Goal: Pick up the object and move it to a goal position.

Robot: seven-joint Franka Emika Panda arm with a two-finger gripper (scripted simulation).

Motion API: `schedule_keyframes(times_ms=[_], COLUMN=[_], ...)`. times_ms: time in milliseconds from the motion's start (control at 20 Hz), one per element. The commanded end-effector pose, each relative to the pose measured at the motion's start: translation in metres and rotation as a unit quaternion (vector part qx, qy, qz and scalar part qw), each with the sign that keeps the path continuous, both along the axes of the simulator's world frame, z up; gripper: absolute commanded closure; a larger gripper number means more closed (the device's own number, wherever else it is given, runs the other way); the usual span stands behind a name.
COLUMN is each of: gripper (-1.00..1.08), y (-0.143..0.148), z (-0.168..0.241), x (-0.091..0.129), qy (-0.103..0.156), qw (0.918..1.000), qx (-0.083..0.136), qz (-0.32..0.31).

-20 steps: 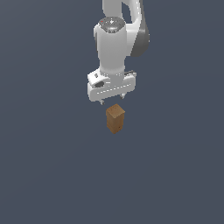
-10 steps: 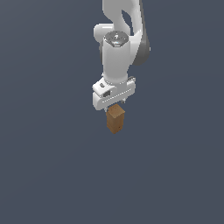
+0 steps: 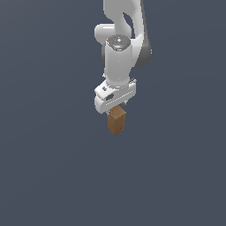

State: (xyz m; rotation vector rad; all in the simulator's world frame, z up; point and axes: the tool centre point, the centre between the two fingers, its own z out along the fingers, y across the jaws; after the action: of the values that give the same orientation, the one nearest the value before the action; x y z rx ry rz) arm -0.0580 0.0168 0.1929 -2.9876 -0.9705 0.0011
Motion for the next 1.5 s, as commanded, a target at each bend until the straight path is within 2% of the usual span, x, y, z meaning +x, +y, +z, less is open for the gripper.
schedule_keyframes(times_ms=[0, 500, 750, 800, 1450], gripper=[-0.92, -0.92, -0.92, 1.08, 1.08], y=[0.0, 0.0, 0.0, 0.0, -0.001], z=[-0.002, -0.043, -0.05, -0.05, -0.046], x=[0.0, -0.001, 0.0, 0.0, 0.0], qy=[0.0, 0.0, 0.0, 0.0, -0.001], qw=[1.0, 1.0, 1.0, 1.0, 1.0], qx=[0.0, 0.0, 0.0, 0.0, 0.0], qz=[0.0, 0.002, 0.002, 0.002, 0.002])
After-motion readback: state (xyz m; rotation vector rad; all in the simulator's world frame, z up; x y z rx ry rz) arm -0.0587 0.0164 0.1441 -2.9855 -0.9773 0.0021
